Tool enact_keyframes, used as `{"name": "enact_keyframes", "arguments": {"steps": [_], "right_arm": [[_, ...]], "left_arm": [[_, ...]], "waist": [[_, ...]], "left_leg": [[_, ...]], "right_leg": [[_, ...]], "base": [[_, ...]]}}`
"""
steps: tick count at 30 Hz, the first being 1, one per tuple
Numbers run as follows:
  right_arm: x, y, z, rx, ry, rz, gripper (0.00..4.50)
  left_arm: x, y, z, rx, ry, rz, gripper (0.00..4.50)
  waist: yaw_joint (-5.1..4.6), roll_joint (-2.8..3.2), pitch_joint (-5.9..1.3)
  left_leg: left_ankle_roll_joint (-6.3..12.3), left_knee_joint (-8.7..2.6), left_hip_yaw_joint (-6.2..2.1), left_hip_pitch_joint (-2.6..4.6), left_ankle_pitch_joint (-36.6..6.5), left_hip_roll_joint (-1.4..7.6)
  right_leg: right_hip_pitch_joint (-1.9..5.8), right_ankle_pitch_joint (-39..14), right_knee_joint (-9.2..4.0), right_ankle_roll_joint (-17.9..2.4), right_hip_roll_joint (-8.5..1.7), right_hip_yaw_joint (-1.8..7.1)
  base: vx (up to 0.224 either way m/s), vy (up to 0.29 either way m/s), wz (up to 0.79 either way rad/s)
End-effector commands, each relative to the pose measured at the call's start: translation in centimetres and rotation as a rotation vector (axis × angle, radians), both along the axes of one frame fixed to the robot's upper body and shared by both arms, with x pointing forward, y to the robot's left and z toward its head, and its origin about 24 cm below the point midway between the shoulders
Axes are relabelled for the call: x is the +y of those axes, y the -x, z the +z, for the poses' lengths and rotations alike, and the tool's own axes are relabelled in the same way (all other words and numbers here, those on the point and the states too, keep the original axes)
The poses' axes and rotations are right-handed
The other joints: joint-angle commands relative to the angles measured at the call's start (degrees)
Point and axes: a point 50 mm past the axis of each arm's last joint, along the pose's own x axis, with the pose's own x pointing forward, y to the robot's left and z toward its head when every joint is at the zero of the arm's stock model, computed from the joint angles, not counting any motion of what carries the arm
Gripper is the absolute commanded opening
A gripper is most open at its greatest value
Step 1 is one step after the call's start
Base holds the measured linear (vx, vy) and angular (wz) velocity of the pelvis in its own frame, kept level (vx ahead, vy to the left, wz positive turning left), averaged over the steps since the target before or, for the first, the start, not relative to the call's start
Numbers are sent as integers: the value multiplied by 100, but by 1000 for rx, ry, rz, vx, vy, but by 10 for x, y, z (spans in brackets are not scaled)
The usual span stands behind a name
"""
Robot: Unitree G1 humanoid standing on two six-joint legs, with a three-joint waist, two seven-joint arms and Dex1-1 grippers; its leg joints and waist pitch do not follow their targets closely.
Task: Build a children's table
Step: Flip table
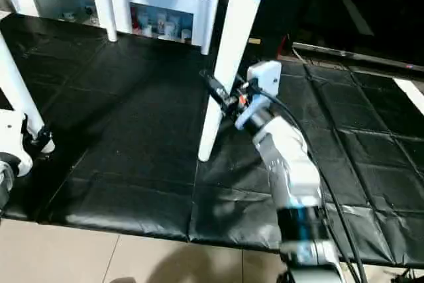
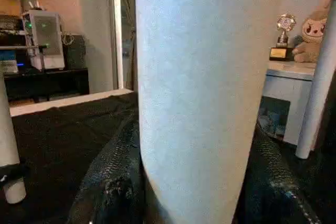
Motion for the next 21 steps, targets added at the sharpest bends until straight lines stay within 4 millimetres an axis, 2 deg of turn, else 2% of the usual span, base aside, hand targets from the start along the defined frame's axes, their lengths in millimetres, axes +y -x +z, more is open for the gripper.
{"name": "enact_keyframes", "arguments": {"steps": [1, 2, 3, 4, 5, 7, 8, 9, 10, 13, 15, 16, 18, 21], "right_arm": [[25, 7, -15, 83, 53, 96, 222], [25, 7, -15, 86, 50, 86, 236], [25, 7, -15, 86, 50, 86, 236], [25, 6, -14, 74, 64, 68, 242], [25, 5, -14, 66, 74, 58, 259], [25, 6, -14, 70, 50, 66, 273], [24, 6, -13, 67, 46, 57, 280], [22, 6, -13, 66, 40, 45, 280], [19, 8, -14, 67, 37, 27, 305], [12, 14, -16, 64, -3, -2, 325], [10, 18, -18, 62, -21, 3, 349], [8, 24, -21, 57, -30, 13, 356], [4, 31, -26, 50, -27, 14, 367], [-2, 42, -37, 58, -5, 1, 397]], "left_arm": [[-28, -9, -4, 21, -69, -157, 143], [-24, -7, -6, 21, -60, -145, 143], [-24, -7, -6, 21, -60, -145, 143], [-19, -5, -6, 17, -47, -138, 143], [-18, -4, -6, 14, -41, -135, 178], [-16, -2, -6, 12, -40, -145, 213], [-14, 1, -4, 4, -31, -155, 213], [-13, 4, -1, -7, -19, -173, 213], [-13, 8, 2, -16, -1, -197, 242], [-13, 18, 8, -66, 19, -232, 255], [-13, 22, 10, -91, 34, -234, 286], [-12, 27, 13, -122, 49, -236, 298], [-12, 35, 14, -152, 75, -233, 301], [-16, 48, 17, -191, 104, -238, 326]], "waist": [[-80, 262, -253], [-80, 198, -253], [-70, 231, -260], [-69, 231, -269], [-67, 200, -268], [-65, 216, -271], [-76, 213, -278], [-82, 221, -282], [-81, 219, -286], [-66, 245, -290], [-59, 229, -289], [-50, 248, -292], [-35, 252, -282], [-50, 247, -264]], "left_leg": [[-442, -578, -154, 143, -2303, 278], [-436, -585, -159, 152, -2368, 282], [-430, -585, -163, 163, -2331, 285], [-435, -582, -160, 157, -2251, 293], [-433, -581, -159, 145, -2193, 295], [-428, -588, -157, 139, -2106, 298], [-418, -592, -167, 111, -2039, 301], [-419, -591, -158, 120, -1974, 303], [-417, -583, -151, 123, -1913, 304], [-390, -572, -121, 113, -1678, 304], [-358, -569, -117, 96, -1615, 299], [-331, -566, -120, 94, -1582, 301], [-302, -572, -120, 88, -1585, 312], [-281, -585, -118, 72, -1721, 304]], "right_leg": [[122, -1594, -479, -587, -461, 382], [126, -1799, -505, -547, -475, 386], [115, -1845, -505, -549, -488, 397], [111, -1724, -494, -572, -482, 400], [116, -1666, -488, -581, -484, 398], [122, -1489, -464, -618, -475, 398], [145, -1387, -435, -621, -479, 399], [138, -1277, -426, -644, -472, 400], [136, -1182, -415, -671, -475, 405], [148, -752, -375, -793, -469, 411], [170, -637, -365, -808, -467, 412], [187, -570, -356, -812, -471, 408], [195, -504, -364, -831, -472, 407], [212, -728, -388, -816, -462, 404]], "base": [[0, 0, 0], [0, 0, 0], [0, 0, 0], [0, 0, 0], [0, 0, 0], [0, 0, 0], [0, 0, 0], [0, 0, 0], [0, 0, 0], [0, 0, 0], [0, 0, 0], [0, 0, 0], [0, 0, 0], [0, 0, 0]]}}
